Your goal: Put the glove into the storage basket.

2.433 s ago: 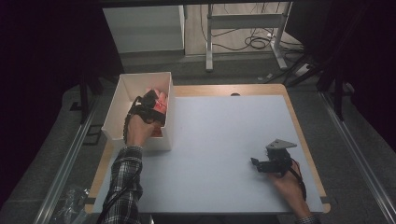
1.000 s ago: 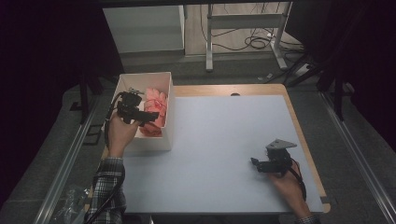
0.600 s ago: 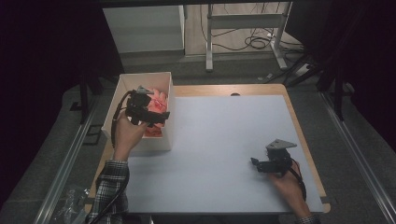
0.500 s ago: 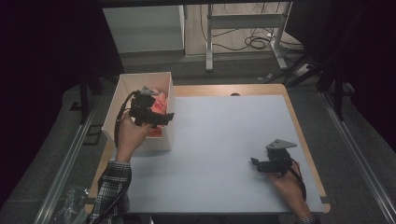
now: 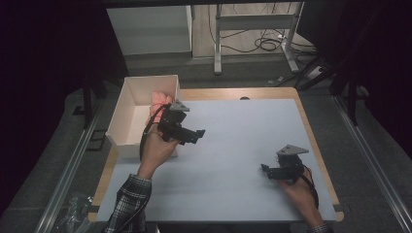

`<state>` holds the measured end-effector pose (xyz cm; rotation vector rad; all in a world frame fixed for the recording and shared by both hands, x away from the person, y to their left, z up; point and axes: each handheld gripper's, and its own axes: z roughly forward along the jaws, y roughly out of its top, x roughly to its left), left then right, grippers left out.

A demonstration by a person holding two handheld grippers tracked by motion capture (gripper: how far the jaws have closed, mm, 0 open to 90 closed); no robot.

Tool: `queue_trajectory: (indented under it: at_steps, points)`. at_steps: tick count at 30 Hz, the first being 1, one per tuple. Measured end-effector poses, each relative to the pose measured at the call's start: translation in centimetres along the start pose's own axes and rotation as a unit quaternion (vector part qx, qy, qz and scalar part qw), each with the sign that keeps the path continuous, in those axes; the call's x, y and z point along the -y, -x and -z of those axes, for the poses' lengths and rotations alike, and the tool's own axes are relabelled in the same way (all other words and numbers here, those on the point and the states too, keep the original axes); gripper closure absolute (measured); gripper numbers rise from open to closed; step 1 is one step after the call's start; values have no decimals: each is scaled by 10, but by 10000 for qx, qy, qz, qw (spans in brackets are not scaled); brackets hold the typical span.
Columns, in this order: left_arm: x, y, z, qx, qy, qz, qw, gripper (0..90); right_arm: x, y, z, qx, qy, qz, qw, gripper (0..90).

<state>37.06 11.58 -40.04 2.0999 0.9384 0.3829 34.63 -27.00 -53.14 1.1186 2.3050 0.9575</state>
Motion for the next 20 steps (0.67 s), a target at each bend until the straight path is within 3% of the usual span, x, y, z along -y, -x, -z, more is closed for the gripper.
queue_trajectory:
  at_steps: [12,20]
  points:
    - [25,30,-33,432,-35,-210,9988,15,0,0,0,-3,-3,16,10000,177]
    - [38,34,-49,450,-267,-292,9982,15,0,0,0,0,2,7,10000,177]
